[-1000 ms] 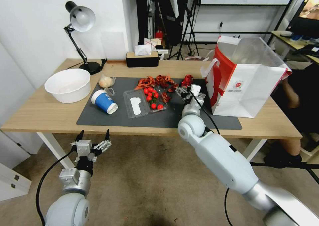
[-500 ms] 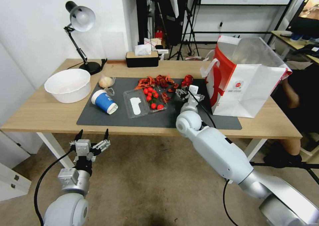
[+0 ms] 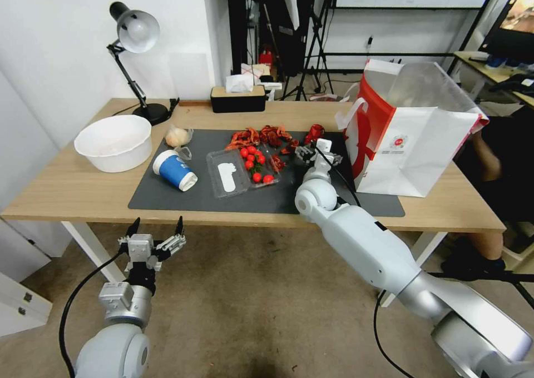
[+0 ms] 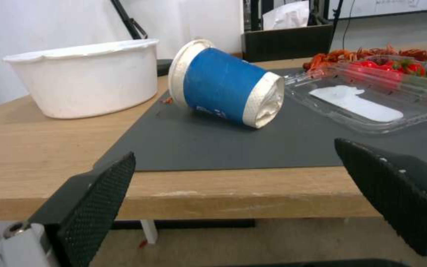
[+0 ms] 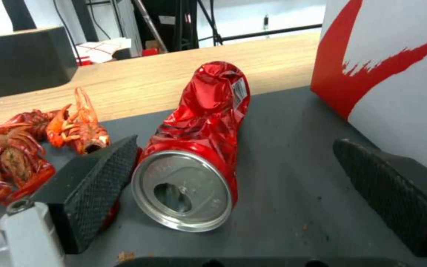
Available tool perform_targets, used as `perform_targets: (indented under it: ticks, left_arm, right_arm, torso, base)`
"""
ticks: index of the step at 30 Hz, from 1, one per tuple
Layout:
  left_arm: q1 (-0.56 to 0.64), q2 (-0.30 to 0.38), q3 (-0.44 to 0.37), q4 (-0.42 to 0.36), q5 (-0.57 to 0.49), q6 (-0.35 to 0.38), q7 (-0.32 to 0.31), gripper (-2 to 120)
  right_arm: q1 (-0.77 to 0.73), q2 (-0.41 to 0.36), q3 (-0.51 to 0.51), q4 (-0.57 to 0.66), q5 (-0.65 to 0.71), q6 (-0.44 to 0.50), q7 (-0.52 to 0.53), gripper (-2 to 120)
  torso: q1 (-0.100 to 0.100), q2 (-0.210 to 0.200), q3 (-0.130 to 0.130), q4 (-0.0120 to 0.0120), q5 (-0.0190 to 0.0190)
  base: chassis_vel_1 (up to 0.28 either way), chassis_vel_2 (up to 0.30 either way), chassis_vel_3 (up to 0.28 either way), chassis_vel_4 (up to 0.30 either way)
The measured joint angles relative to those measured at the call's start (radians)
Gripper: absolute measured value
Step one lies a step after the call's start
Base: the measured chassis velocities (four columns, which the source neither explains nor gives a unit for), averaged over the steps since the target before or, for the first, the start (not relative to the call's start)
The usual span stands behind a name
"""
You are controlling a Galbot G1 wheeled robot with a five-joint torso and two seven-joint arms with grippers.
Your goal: Pick up the trash from the table and place it into the takeout bag.
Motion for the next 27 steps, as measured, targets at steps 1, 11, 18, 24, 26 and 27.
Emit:
perform_targets:
  ticks: [1, 11, 18, 24, 26, 27]
  left_arm:
    - [0.0, -0.001, 0.0, 0.0, 0.0, 0.0, 0.0, 100]
    - [0.003, -0.003, 0.001, 0.004, 0.003, -0.007, 0.0, 100]
    - [0.011, -0.004, 0.005, 0.012, 0.017, -0.021, 0.0, 100]
    - [0.015, -0.004, 0.004, 0.011, 0.018, -0.025, 0.0, 100]
    - [0.014, -0.005, 0.004, 0.011, 0.018, -0.025, 0.0, 100]
    - [0.014, -0.006, 0.005, 0.011, 0.019, -0.025, 0.0, 100]
  right_arm:
    - [0.005, 0.0, -0.003, -0.006, 0.003, 0.0, -0.001, 99]
    - [0.028, 0.003, -0.021, -0.032, 0.012, 0.004, -0.006, 84]
    - [0.044, 0.007, -0.034, -0.068, 0.023, 0.004, -0.012, 57]
    - [0.046, 0.008, -0.034, -0.08, 0.03, 0.008, -0.017, 47]
    - [0.046, 0.004, -0.034, -0.075, 0.031, 0.009, -0.016, 47]
    - [0.046, 0.003, -0.034, -0.071, 0.032, 0.009, -0.016, 47]
  torso:
    - [0.0, 0.0, 0.0, 0.0, 0.0]
    - [0.0, 0.0, 0.0, 0.0, 0.0]
    - [0.0, 0.0, 0.0, 0.0, -0.0001]
    - [0.0, 0.0, 0.0, 0.0001, 0.0]
    - [0.0, 0.0, 0.0, 0.0001, 0.0]
    - [0.0, 0.0, 0.0, 0.0, -0.0001]
  base:
    - [0.0, 0.0, 0.0, 0.0]
    - [0.0, 0.0, 0.0, 0.0]
    - [0.0, 0.0, 0.0, 0.0]
    - [0.0, 0.0, 0.0, 0.0]
    - [0.0, 0.0, 0.0, 0.0]
    - [0.0, 0.0, 0.0, 0.0]
